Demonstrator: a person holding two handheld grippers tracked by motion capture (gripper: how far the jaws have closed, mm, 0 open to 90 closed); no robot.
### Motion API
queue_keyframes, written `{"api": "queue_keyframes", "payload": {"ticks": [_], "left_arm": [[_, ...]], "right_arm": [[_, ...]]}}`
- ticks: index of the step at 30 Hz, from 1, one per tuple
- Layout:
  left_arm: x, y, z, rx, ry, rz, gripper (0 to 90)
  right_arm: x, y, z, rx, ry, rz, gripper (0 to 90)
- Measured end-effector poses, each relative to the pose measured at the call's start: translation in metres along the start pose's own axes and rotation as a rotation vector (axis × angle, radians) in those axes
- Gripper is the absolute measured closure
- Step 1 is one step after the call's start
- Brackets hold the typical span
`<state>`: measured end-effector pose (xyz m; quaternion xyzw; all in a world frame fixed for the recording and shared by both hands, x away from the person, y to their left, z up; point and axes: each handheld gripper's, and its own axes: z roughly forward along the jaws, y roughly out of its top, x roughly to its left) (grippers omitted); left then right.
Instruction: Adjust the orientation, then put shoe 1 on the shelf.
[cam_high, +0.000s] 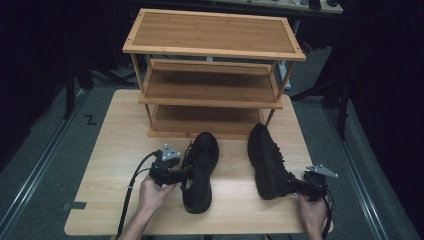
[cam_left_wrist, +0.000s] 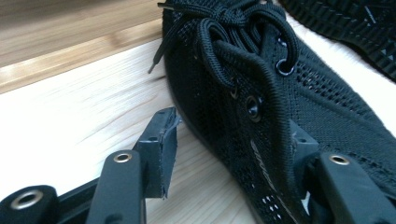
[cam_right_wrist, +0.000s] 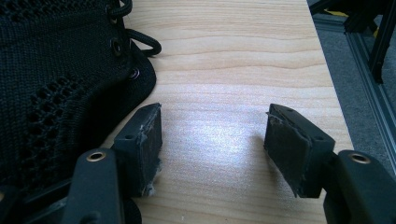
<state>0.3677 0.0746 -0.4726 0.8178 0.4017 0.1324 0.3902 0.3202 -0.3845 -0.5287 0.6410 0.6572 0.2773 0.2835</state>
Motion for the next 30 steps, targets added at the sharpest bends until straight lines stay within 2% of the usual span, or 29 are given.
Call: {"api": "queue_keyframes", "payload": {"ticks": [3, 4, 5, 7, 12, 14, 15, 17, 19, 22, 30], "left_arm": [[-0.01, 0.005, 0.007, 0.005, 0.013, 0.014, 45.9], [-0.018, 0.007, 0.012, 0.012, 0.021, 0.025, 43.5], [-0.018, 0.007, 0.012, 0.012, 0.021, 0.025, 43.9], [-0.027, 0.007, 0.02, 0.014, 0.075, 0.049, 43.9], [-0.029, 0.0, 0.026, 0.007, 0.074, 0.038, 48.3], [-0.029, -0.001, 0.026, 0.003, 0.054, 0.016, 53.2], [-0.032, -0.001, 0.026, 0.0, 0.069, 0.024, 59.4], [-0.034, -0.001, 0.025, -0.009, 0.069, 0.027, 68.9], [-0.037, -0.001, 0.025, -0.014, 0.084, 0.029, 69.7], [-0.034, -0.004, 0.024, -0.041, 0.066, -0.023, 75.3], [-0.035, -0.003, 0.021, -0.061, 0.088, -0.041, 85.7]], "right_arm": [[0.0, 0.0, 0.0, 0.0, 0.001, 0.0, 36.8], [0.0, 0.0, 0.0, 0.001, 0.002, 0.001, 36.7], [0.0, 0.0, 0.0, 0.001, 0.002, 0.001, 36.7], [0.002, -0.001, -0.001, 0.0, 0.001, 0.001, 36.6], [0.002, -0.001, -0.001, -0.001, 0.002, -0.001, 36.6], [0.002, -0.001, -0.001, -0.001, 0.002, -0.001, 36.6], [0.002, -0.001, -0.001, -0.001, 0.002, -0.002, 36.6], [0.002, -0.001, -0.001, -0.001, 0.002, -0.002, 36.6], [0.002, -0.001, -0.001, -0.001, 0.003, -0.002, 36.6], [0.002, -0.001, -0.001, -0.001, 0.005, -0.004, 36.6], [0.003, -0.001, -0.001, -0.001, 0.008, -0.005, 36.5]]}}
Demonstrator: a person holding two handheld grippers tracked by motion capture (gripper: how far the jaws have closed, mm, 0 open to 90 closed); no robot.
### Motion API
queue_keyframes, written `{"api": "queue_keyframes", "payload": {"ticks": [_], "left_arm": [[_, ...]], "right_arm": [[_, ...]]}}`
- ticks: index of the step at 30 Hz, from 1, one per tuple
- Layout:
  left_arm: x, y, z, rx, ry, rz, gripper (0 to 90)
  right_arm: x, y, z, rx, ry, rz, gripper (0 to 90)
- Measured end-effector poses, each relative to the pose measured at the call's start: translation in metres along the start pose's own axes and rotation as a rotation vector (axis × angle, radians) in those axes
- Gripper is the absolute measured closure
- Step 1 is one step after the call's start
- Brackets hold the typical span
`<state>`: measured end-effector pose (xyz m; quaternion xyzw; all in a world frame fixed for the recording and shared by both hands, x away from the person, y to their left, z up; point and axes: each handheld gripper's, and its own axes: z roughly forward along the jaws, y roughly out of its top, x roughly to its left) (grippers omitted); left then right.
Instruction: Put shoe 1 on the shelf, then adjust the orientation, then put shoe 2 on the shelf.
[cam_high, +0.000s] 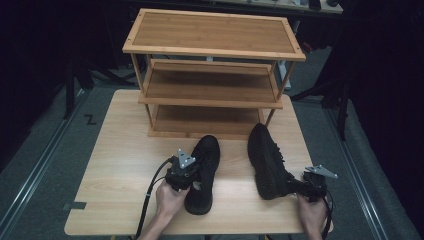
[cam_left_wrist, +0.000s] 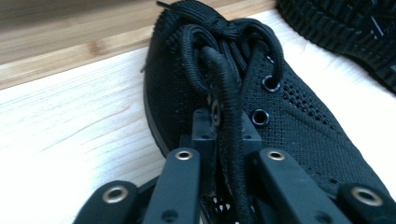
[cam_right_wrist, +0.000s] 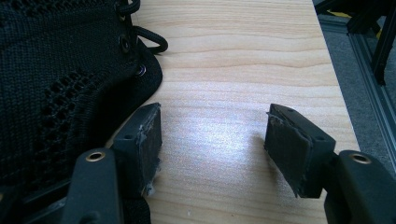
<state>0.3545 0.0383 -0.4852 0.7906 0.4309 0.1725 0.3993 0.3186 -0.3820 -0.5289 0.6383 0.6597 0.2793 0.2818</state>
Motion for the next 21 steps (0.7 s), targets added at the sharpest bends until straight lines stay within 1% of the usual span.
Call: {"api": "queue_keyframes", "payload": {"ticks": [1, 2, 3, 4, 6, 14, 17, 21], "left_arm": [[0.002, 0.0, -0.001, -0.01, 0.004, -0.002, 87.0], [0.004, 0.0, -0.002, -0.016, -0.003, -0.027, 87.5], [0.004, 0.0, -0.002, -0.016, -0.003, -0.027, 87.8], [0.006, 0.0, -0.003, -0.021, -0.013, -0.043, 88.0], [0.009, -0.001, -0.004, -0.036, -0.023, -0.064, 88.2], [0.01, 0.0, -0.006, -0.045, -0.029, -0.07, 88.3], [0.012, 0.002, -0.007, -0.044, -0.022, -0.067, 88.3], [0.018, 0.005, -0.008, -0.045, -0.017, -0.078, 88.2]], "right_arm": [[0.0, 0.0, 0.0, 0.0, 0.0, 0.0, 36.5], [0.0, 0.0, 0.0, 0.0, 0.0, 0.0, 36.5], [0.0, 0.0, 0.0, 0.0, 0.0, 0.0, 36.5], [0.0, 0.0, 0.0, 0.0, 0.0, 0.0, 36.6], [0.0, 0.0, 0.0, 0.0, 0.0, 0.0, 36.5], [0.0, 0.0, 0.0, 0.0, 0.0, 0.0, 36.5], [0.0, 0.0, 0.0, 0.0, 0.0, 0.0, 36.5], [0.0, 0.0, 0.0, 0.0, 0.001, 0.0, 36.5]]}}
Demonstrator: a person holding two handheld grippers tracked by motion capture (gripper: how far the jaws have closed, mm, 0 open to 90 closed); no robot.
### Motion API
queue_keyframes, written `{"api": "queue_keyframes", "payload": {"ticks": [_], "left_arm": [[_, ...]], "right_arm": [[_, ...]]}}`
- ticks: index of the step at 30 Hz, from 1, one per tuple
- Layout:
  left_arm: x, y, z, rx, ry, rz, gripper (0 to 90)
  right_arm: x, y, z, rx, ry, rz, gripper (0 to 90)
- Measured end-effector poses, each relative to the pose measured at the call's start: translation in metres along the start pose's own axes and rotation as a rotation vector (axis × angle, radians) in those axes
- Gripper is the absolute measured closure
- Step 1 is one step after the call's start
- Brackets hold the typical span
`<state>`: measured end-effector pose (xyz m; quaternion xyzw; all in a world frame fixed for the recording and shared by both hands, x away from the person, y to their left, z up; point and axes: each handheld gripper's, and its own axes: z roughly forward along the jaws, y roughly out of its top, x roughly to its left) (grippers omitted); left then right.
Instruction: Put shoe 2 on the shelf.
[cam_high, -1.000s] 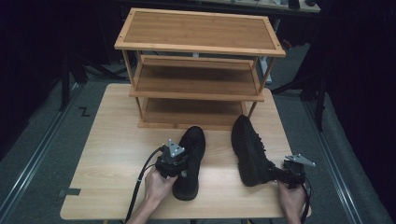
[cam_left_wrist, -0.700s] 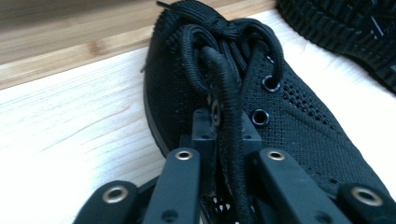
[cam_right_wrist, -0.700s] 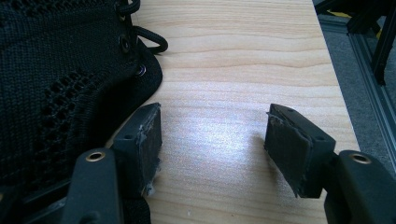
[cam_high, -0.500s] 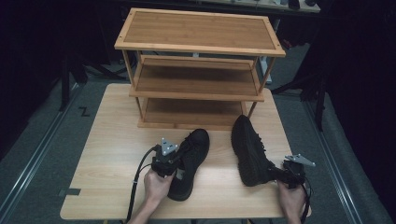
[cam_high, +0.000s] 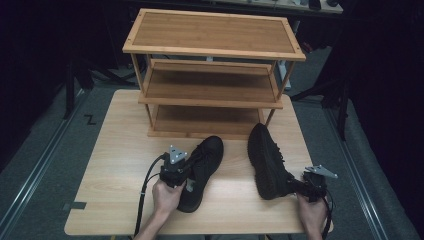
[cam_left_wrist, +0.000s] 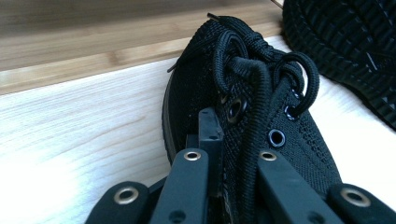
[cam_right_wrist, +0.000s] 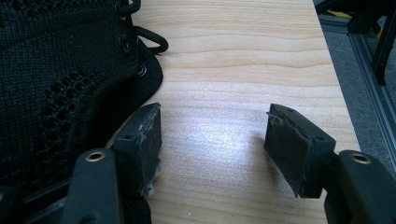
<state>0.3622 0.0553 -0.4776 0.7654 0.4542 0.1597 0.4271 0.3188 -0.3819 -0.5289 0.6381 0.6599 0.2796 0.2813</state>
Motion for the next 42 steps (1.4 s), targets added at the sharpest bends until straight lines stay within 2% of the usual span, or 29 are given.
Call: {"api": "queue_keyframes", "payload": {"ticks": [8, 11, 15, 20, 21, 26, 27, 30, 32, 42], "left_arm": [[0.007, 0.008, 0.0, 0.002, 0.021, 0.019, 88.3], [0.01, 0.011, 0.0, -0.003, 0.019, 0.012, 88.3], [0.014, 0.017, 0.002, -0.009, 0.026, 0.003, 88.3], [0.019, 0.027, 0.0, -0.01, 0.032, 0.008, 88.3], [0.021, 0.029, 0.0, -0.015, 0.035, 0.02, 88.3], [0.028, 0.037, 0.002, -0.015, 0.036, -0.017, 88.2], [0.029, 0.041, 0.003, -0.01, 0.045, -0.003, 88.2], [0.031, 0.043, 0.005, -0.015, 0.048, -0.01, 88.2], [0.034, 0.045, 0.008, -0.015, 0.05, -0.028, 88.2], [0.042, 0.062, 0.024, -0.024, 0.101, -0.03, 88.2]], "right_arm": [[0.0, 0.0, 0.0, 0.0, 0.001, 0.0, 36.5], [0.0, 0.0, 0.0, 0.003, 0.004, -0.003, 36.4], [0.0, 0.0, 0.0, 0.003, 0.005, -0.003, 36.3], [0.0, 0.0, 0.0, 0.003, 0.004, -0.003, 36.3], [0.0, 0.0, 0.0, 0.003, 0.004, -0.003, 36.3], [0.0, 0.0, 0.0, 0.003, 0.004, -0.004, 36.2], [0.0, 0.0, 0.0, 0.003, 0.004, -0.004, 36.2], [0.0, 0.0, 0.0, 0.003, 0.004, -0.004, 36.2], [0.0, 0.0, 0.0, 0.003, 0.004, -0.004, 36.2], [0.0, 0.0, 0.0, 0.002, 0.008, -0.009, 36.1]]}}
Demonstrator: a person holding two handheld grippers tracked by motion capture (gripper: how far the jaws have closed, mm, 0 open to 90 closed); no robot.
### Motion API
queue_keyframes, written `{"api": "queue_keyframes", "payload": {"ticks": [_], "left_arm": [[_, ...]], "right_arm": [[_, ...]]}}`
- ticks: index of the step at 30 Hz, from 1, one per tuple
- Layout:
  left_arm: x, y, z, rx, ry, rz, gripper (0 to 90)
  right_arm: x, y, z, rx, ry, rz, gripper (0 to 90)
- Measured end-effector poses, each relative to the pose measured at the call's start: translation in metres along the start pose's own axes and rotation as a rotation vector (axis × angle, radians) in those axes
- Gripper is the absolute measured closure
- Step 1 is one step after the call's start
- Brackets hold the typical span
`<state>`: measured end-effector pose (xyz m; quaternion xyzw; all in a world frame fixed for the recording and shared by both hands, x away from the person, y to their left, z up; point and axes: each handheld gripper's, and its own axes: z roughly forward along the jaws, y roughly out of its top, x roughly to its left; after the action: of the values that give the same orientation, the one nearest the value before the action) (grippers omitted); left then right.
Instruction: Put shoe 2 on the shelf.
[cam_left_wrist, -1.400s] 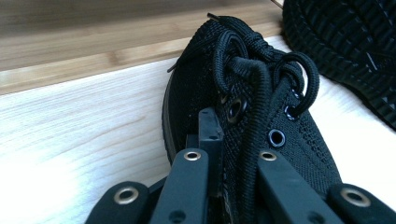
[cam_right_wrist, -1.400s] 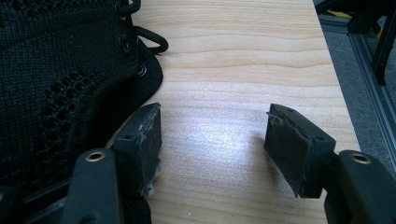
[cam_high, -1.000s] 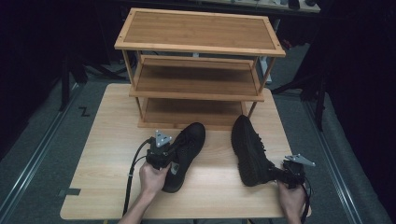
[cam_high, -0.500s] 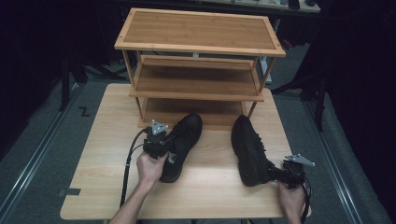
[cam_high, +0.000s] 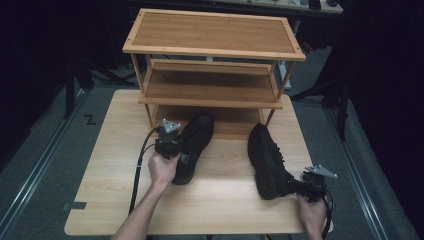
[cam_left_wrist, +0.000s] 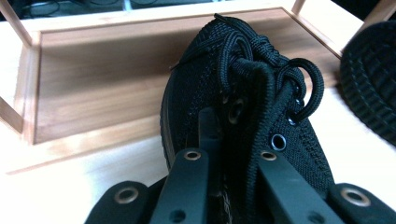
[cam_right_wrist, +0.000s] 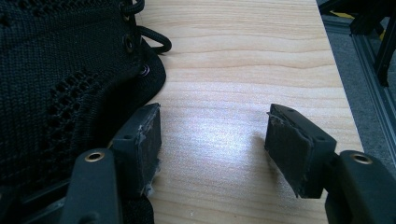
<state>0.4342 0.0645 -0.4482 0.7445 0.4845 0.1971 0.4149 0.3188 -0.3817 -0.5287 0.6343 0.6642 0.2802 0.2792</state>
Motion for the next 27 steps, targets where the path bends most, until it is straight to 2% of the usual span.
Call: {"api": "queue_keyframes", "payload": {"ticks": [9, 17, 18, 20, 21, 27], "left_arm": [[0.004, 0.014, 0.013, -0.014, 0.026, -0.036, 88.2], [0.006, 0.025, 0.034, -0.035, 0.072, -0.062, 88.1], [0.005, 0.028, 0.039, -0.034, 0.083, -0.075, 88.1], [0.005, 0.029, 0.042, -0.034, 0.088, -0.075, 88.1], [0.002, 0.032, 0.047, -0.033, 0.104, -0.077, 88.1], [-0.002, 0.034, 0.06, -0.032, 0.116, -0.098, 88.0]], "right_arm": [[0.0, 0.0, 0.0, -0.001, 0.003, -0.004, 36.1], [0.0, 0.0, 0.0, -0.001, 0.002, -0.005, 36.2], [0.0, 0.0, 0.0, -0.001, 0.002, -0.004, 36.2], [0.0, 0.0, 0.0, -0.001, 0.002, -0.004, 36.2], [0.0, 0.0, 0.0, -0.001, 0.002, -0.004, 36.2], [0.001, 0.0, 0.0, 0.0, -0.002, -0.001, 36.2]]}}
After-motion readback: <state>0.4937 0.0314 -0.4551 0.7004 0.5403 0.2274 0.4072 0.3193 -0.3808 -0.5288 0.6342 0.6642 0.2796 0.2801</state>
